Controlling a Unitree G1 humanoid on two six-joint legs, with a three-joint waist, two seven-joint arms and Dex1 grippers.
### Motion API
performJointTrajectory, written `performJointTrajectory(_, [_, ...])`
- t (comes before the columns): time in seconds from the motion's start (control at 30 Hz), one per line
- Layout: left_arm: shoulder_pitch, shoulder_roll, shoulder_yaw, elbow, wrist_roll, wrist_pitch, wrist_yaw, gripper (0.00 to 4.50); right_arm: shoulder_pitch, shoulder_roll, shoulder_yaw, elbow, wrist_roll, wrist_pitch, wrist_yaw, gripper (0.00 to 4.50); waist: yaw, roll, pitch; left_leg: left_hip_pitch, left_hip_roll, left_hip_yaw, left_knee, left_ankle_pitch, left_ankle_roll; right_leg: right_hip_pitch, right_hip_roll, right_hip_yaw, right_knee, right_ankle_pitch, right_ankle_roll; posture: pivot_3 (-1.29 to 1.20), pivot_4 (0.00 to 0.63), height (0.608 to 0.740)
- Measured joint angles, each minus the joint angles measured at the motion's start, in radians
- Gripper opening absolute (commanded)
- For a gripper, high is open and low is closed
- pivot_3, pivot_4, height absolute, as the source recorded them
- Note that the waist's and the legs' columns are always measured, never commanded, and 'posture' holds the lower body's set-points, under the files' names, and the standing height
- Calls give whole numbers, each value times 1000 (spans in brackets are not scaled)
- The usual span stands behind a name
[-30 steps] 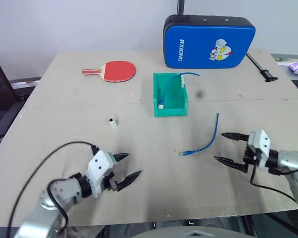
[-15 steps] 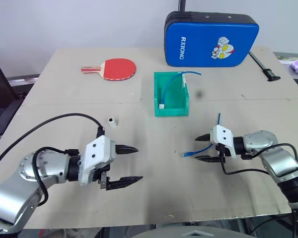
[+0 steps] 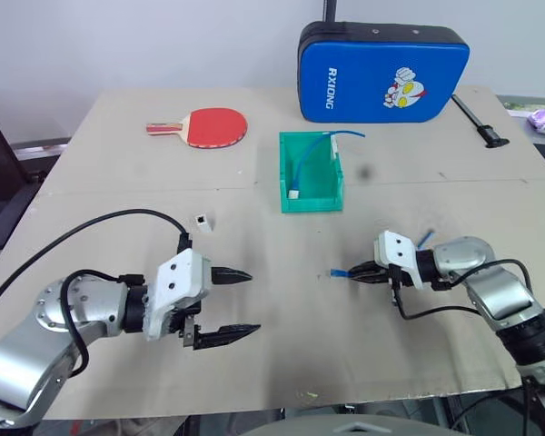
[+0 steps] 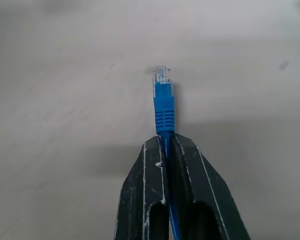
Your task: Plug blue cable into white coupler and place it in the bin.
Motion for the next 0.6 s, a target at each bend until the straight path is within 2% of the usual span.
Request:
performJointTrajectory(0.2, [-18, -3, 0, 14, 15, -2, -5, 4027, -191, 127, 79, 193, -71, -67, 5, 70, -10, 0, 1, 0, 0, 0, 0, 0, -1, 0, 0, 0, 0, 0, 0, 0, 150, 728])
performJointTrajectory(0.3, [-18, -7, 0, 20, 17, -2, -5, 4027, -244, 147, 107, 279, -111, -122, 22, 70, -4, 0, 0, 0, 0, 0, 0, 1, -2, 0, 0, 0, 0, 0, 0, 0, 150, 728])
performJointTrajectory(0.4, [-23, -21, -1, 22, 17, -2, -3, 4027, -275, 193, 123, 360, -143, -151, 19, 941, -5, 0, 1, -1, 0, 0, 0, 2, -4, 0, 0, 0, 0, 0, 0, 0, 150, 728])
performJointTrajectory(0.6, [-52, -31, -22, 40, 19, 1, 5, 4027, -244, 156, 94, 327, -141, -170, 22, 3792, 4, 0, 1, -1, 0, -1, 0, 2, -4, 0, -1, -1, 0, 0, 0, 0, 150, 728])
